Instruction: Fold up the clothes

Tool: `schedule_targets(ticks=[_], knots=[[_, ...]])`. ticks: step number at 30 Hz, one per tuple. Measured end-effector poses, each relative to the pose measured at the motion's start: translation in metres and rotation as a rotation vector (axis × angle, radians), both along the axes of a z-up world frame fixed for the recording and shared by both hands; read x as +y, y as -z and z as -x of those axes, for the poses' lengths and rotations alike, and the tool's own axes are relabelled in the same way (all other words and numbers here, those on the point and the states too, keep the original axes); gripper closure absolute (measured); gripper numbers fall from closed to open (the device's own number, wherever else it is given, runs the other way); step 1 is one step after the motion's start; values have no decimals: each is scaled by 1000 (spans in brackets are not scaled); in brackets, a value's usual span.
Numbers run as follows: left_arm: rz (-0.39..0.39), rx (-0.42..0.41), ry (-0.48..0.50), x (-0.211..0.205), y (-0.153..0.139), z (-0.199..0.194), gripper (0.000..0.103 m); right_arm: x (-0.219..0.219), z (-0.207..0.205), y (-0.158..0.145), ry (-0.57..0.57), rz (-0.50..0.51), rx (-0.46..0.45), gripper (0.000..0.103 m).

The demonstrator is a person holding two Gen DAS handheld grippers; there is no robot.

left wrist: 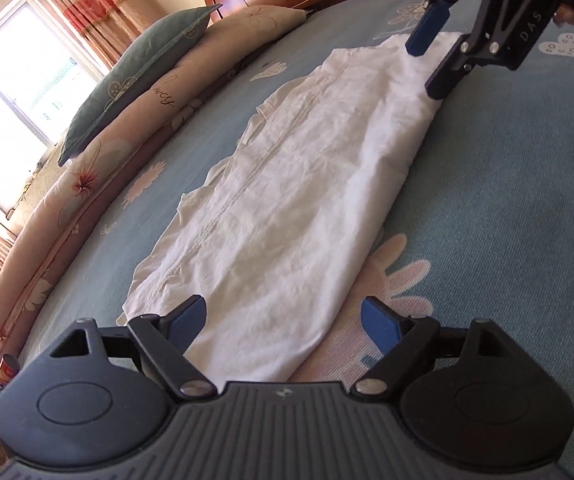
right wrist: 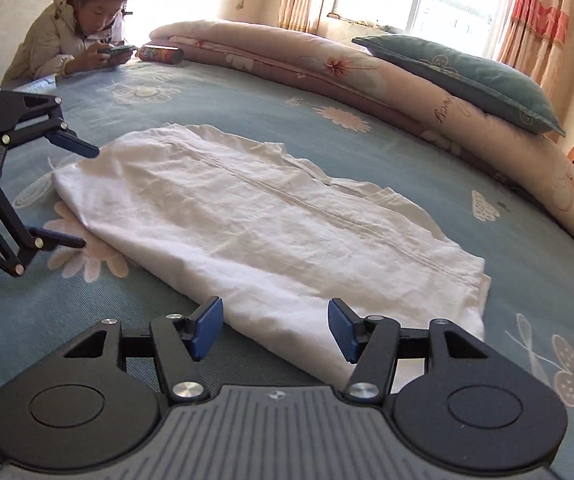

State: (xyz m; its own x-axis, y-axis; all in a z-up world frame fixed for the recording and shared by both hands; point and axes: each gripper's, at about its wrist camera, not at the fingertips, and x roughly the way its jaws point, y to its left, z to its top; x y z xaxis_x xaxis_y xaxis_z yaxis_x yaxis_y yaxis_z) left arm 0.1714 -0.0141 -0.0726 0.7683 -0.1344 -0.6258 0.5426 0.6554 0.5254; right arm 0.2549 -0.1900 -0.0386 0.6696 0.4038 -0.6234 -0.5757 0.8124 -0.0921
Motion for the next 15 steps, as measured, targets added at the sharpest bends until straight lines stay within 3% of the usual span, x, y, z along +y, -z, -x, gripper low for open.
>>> schedule_targets(ticks=[4, 7, 8, 13, 15], knots=[[103, 67, -46, 11, -6, -15, 18, 21, -31, 6, -8, -239, 140, 41], [202, 154, -100, 29, -4, -28, 18, 21, -52, 25, 30, -405, 306, 41], [221, 182, -127, 36, -2, -31, 18, 18, -55, 31, 47, -435, 338, 41], [325, 255, -243, 75, 4, -31, 11, -26, -37, 40, 116, -456, 333, 45], [328, 254, -264, 83, 3, -30, 11, -53, -29, 38, 161, -470, 331, 45]])
